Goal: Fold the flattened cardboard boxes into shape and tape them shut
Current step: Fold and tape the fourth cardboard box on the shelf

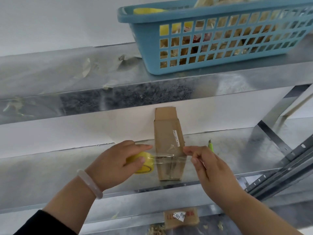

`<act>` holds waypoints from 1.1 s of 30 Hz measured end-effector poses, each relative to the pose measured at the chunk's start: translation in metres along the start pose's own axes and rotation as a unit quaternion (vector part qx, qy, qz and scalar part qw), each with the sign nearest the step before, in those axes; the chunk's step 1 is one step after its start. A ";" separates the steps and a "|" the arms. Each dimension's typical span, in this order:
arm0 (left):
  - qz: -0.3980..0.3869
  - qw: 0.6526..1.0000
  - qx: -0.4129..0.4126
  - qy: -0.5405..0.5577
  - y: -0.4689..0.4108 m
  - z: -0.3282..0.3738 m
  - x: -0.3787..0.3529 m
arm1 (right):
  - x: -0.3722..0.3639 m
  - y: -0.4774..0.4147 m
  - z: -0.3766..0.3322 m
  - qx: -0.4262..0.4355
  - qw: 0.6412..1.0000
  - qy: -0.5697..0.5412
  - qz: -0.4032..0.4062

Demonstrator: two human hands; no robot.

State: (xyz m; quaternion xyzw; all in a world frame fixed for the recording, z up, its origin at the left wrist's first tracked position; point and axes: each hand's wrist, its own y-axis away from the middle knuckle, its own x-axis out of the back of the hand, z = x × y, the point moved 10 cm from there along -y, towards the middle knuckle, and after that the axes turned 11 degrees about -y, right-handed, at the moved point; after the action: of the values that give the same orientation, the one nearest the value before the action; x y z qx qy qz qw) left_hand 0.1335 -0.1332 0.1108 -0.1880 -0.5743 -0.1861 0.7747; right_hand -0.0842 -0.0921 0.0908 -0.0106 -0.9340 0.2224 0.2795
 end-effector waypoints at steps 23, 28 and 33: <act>0.052 0.994 0.027 -0.097 0.000 0.011 -0.016 | 0.004 0.001 0.023 -0.130 0.969 -0.206 0.050; 0.041 0.989 0.019 -0.140 -0.005 0.018 -0.026 | 0.004 0.005 0.026 -0.160 0.946 -0.275 0.067; 0.045 0.987 0.025 -0.153 -0.010 0.017 -0.026 | 0.002 0.004 0.033 -0.199 0.904 -0.367 0.088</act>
State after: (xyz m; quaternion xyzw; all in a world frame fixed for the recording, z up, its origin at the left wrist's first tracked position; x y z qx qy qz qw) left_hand 0.1073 -0.1308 0.0909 -0.2205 -0.6818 -0.1052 0.6896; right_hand -0.1032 -0.1017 0.0659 -0.0656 -0.9906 0.0434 -0.1121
